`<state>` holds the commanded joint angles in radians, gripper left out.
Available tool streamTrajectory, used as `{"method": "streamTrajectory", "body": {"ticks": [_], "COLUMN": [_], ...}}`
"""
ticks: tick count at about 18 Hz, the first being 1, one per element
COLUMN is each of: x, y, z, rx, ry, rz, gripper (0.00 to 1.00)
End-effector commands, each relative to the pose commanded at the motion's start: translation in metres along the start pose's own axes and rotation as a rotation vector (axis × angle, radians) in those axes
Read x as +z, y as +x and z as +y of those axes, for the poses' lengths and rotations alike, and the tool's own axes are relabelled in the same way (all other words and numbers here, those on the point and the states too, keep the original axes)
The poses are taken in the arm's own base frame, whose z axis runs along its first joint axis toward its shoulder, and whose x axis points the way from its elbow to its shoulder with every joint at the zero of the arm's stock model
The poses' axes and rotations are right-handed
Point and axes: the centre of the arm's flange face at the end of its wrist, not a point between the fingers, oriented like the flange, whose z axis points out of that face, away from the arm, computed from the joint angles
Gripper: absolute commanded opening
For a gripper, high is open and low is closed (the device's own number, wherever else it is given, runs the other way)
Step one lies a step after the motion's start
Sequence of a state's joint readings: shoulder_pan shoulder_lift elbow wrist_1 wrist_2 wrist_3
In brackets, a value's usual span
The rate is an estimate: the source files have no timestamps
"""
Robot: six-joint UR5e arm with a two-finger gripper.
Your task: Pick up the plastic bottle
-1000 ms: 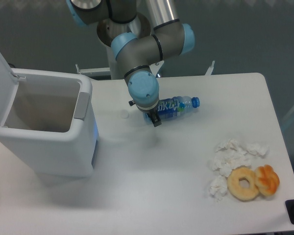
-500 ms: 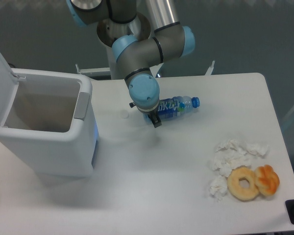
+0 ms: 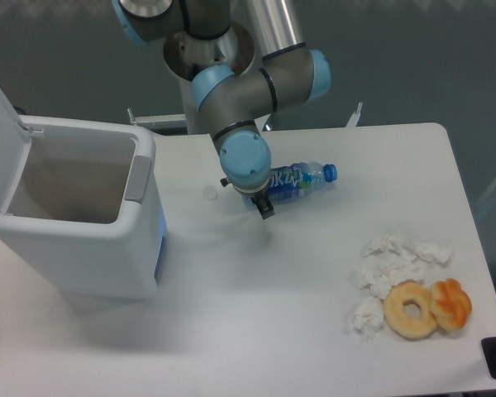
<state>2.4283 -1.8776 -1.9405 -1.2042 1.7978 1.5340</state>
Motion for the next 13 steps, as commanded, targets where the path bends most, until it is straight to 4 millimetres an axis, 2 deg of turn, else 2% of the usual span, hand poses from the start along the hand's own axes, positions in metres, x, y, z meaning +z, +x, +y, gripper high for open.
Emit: {"method": "streamTrajectory", "body": {"ticks": [13], "x": [0.0067], "y": [0.0002], "z": [-0.0028], "rx": [-0.001], "ry": [-0.005], "rz": [0.014], "gripper": [1.00]}}
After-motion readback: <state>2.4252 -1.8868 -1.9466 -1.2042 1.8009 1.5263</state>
